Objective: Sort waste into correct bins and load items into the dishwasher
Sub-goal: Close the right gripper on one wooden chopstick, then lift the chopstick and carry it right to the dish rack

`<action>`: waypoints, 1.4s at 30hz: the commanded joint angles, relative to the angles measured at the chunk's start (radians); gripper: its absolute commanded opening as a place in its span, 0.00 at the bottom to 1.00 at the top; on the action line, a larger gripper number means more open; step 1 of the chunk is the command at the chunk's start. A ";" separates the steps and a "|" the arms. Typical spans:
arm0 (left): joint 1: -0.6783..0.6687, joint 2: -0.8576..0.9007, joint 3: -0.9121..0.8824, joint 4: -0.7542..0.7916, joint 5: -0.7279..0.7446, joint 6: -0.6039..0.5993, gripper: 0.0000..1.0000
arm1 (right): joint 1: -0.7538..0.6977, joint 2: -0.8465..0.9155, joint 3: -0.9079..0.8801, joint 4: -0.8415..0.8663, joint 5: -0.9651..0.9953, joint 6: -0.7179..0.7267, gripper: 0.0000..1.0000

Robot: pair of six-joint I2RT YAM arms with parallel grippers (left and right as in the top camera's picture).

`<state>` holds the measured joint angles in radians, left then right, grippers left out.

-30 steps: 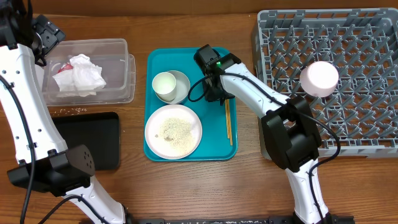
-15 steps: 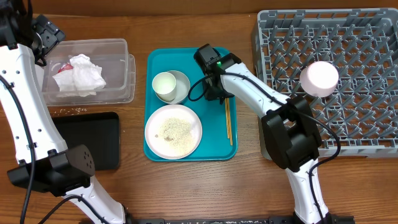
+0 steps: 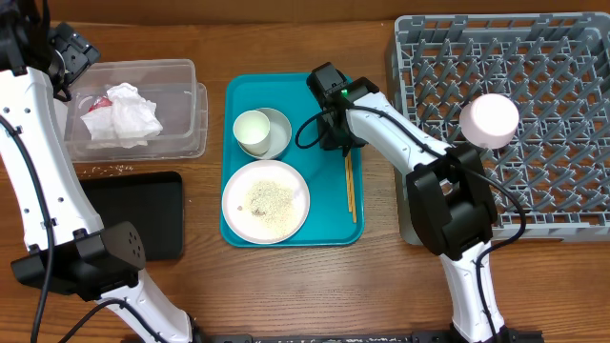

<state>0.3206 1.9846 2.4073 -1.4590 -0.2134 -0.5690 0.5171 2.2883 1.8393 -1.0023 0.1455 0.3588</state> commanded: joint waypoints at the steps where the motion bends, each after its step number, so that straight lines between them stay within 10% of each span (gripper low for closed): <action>1: -0.007 0.007 -0.002 0.000 -0.003 0.012 1.00 | 0.000 0.016 0.012 0.006 -0.012 0.008 0.41; 24: -0.007 0.007 -0.002 0.000 -0.003 0.012 1.00 | 0.000 0.016 -0.100 0.073 -0.054 0.008 0.41; 35: -0.007 0.007 -0.002 0.000 -0.003 0.012 1.00 | -0.003 0.015 -0.052 0.022 -0.062 0.045 0.04; 42: -0.007 0.007 -0.002 0.000 -0.003 0.012 1.00 | -0.046 -0.033 0.083 -0.059 -0.061 0.060 0.04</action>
<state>0.3206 1.9846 2.4073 -1.4593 -0.2138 -0.5690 0.5030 2.2845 1.8397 -1.0580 0.0849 0.4019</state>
